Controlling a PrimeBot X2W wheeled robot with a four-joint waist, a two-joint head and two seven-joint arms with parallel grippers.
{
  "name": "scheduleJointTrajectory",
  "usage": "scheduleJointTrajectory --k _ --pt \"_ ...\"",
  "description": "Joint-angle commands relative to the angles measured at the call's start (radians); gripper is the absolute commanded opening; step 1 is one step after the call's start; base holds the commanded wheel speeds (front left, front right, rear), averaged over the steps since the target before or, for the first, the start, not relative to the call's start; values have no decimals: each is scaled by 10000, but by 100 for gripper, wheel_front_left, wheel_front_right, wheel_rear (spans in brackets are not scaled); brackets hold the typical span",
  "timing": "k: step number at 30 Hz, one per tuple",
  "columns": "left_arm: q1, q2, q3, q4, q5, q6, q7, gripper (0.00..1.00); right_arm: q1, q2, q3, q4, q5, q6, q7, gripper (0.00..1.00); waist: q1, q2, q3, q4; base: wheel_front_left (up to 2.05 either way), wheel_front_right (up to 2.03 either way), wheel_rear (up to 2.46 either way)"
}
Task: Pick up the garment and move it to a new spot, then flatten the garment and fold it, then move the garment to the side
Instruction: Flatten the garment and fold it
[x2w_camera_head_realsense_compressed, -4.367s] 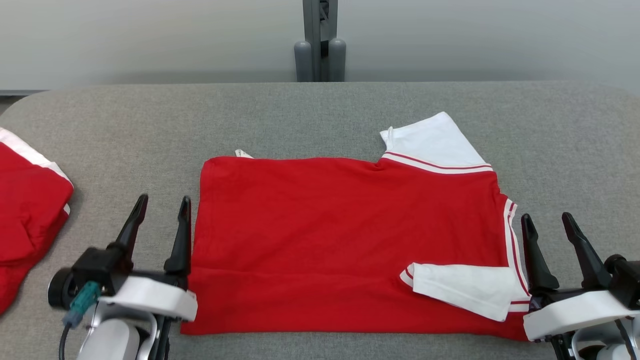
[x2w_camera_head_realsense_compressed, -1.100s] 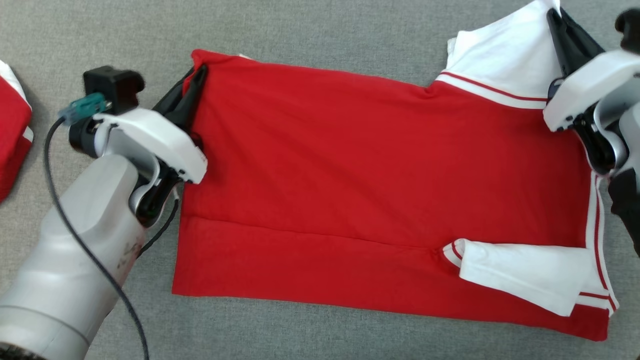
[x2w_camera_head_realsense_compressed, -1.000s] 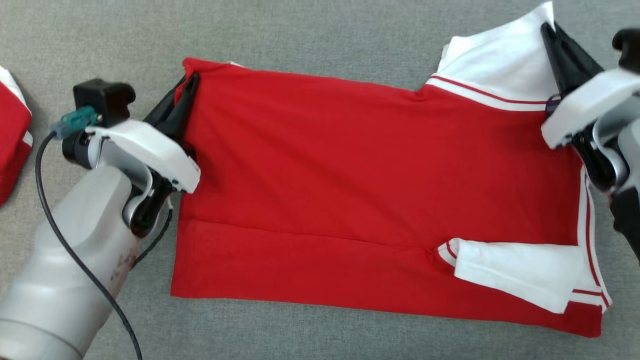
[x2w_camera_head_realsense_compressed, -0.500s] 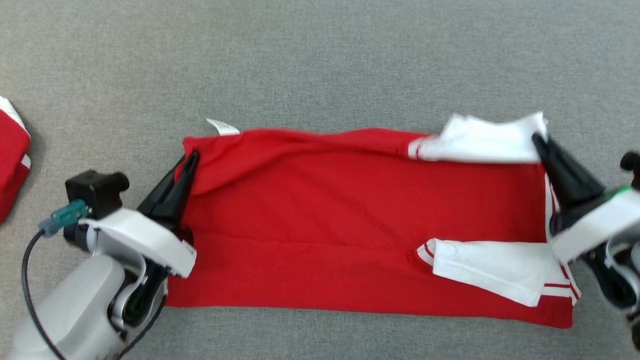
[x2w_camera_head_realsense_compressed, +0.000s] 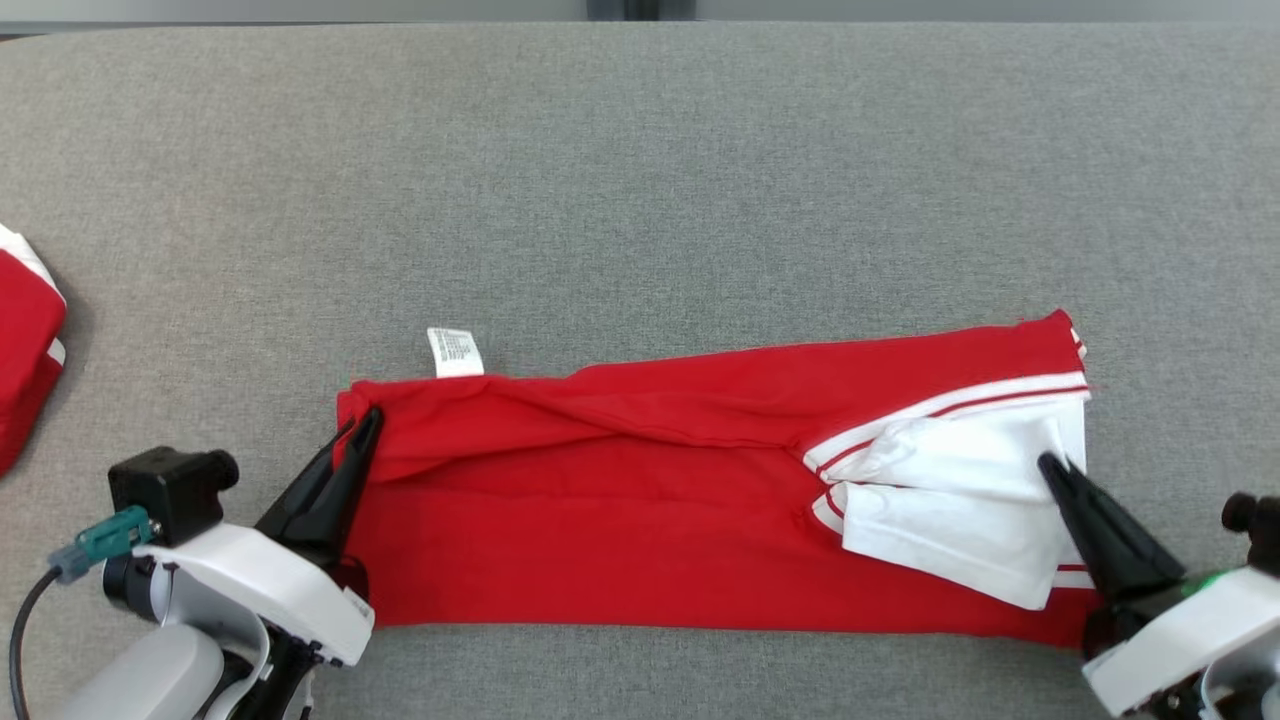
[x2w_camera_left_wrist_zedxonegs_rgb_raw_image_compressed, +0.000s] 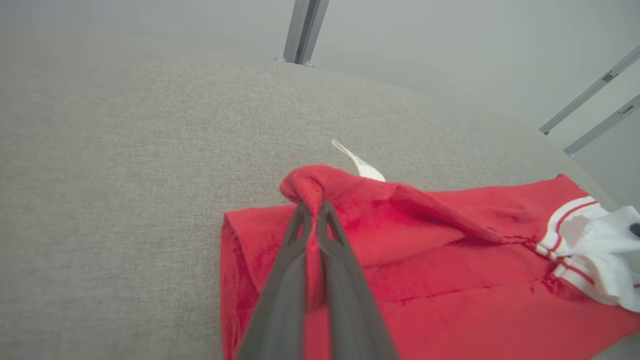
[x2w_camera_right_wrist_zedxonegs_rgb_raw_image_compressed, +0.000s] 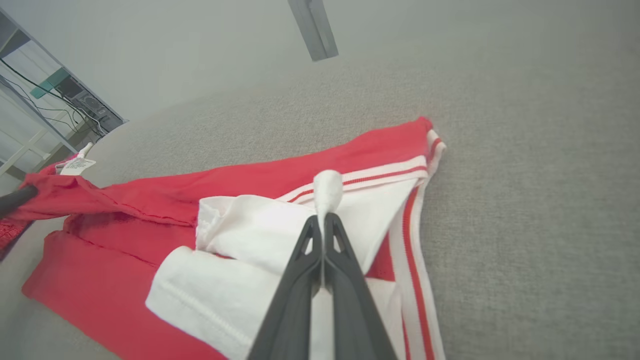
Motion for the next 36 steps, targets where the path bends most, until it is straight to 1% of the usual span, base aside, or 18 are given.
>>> scheduleJointTrajectory --k 1,5,7,8,9,10,11,14,17,19,20,21,24,26,28,30,32,36 --pt "178 112 36 -43 -70 81 37 0 242 158 -144 -168 -114 3 180 0 -1 0 -29 -45 0 0 0" --pt "470 77 68 137 -250 246 53 0 838 722 -404 -309 -357 3 649 0 -1 0 -108 -115 0 0 0" --pt "587 -44 49 284 -452 161 91 0 993 907 -419 -310 -366 3 850 0 -1 0 -166 -155 0 0 0" --pt "627 -65 58 387 -528 140 110 0 1087 1010 -492 -226 -384 3 939 18 -1 0 -211 -183 0 0 0" --pt "684 -69 56 486 -588 137 124 2 1143 1087 -492 -200 -465 3 990 73 -1 0 -255 -209 0 0 0" --pt "734 -103 90 573 -629 191 81 39 1181 1222 -567 -162 -459 3 963 100 -1 0 -298 -232 0 0 0" --pt "757 -159 115 657 -674 221 51 100 1226 1313 -671 -126 -502 3 923 100 -1 0 -356 -250 0 0 0" --pt "924 -301 292 779 -680 381 -265 100 1308 1551 -1003 -158 -681 3 649 100 -1 0 -542 -304 0 0 0" --pt "964 -399 647 795 -418 801 -609 100 1269 1826 -1505 -298 -976 3 244 100 -1 0 -747 -331 0 0 0" --pt "948 -502 920 716 -90 1138 -763 100 1153 2012 -1860 -403 -1268 3 -10 100 -1 0 -862 -334 0 0 0" --pt "971 -576 981 656 73 1239 -819 100 1065 2146 -2098 -442 -1446 3 -165 100 -1 0 -925 -338 0 0 0" --pt "954 -681 1271 513 444 1481 -854 100 902 2423 -2471 -479 -1868 3 -413 100 -1 0 -1009 -338 0 0 0" --pt "812 -873 1699 309 1171 1792 -893 100 592 2782 -2813 -411 -2526 3 -620 100 -1 0 -1120 -339 0 0 0" --pt "716 -1136 2060 135 1799 1930 -890 100 394 2908 -2944 -343 -3109 3 -696 100 -1 0 -1199 -312 0 0 0" --pt "739 -1423 2441 -4 2458 1951 -891 100 229 3134 -2962 -206 -3433 4 -745 100 -1 0 -1291 -286 0 0 0" --pt "809 -1710 2887 -178 3199 1912 -887 100 81 3150 -2940 -78 -3866 3 -831 100 -1 0 -1385 -283 0 0 0" --pt "1007 -2026 3219 -283 3781 1789 -886 100 16 3117 -2811 53 -4339 3 -878 100 -1 0 -1480 -289 0 0 0" --pt "1411 -2428 3741 -140 4786 1530 -888 100 -115 3248 -2658 375 -4751 3 -985 100 -1 0 -1668 -323 0 0 0"
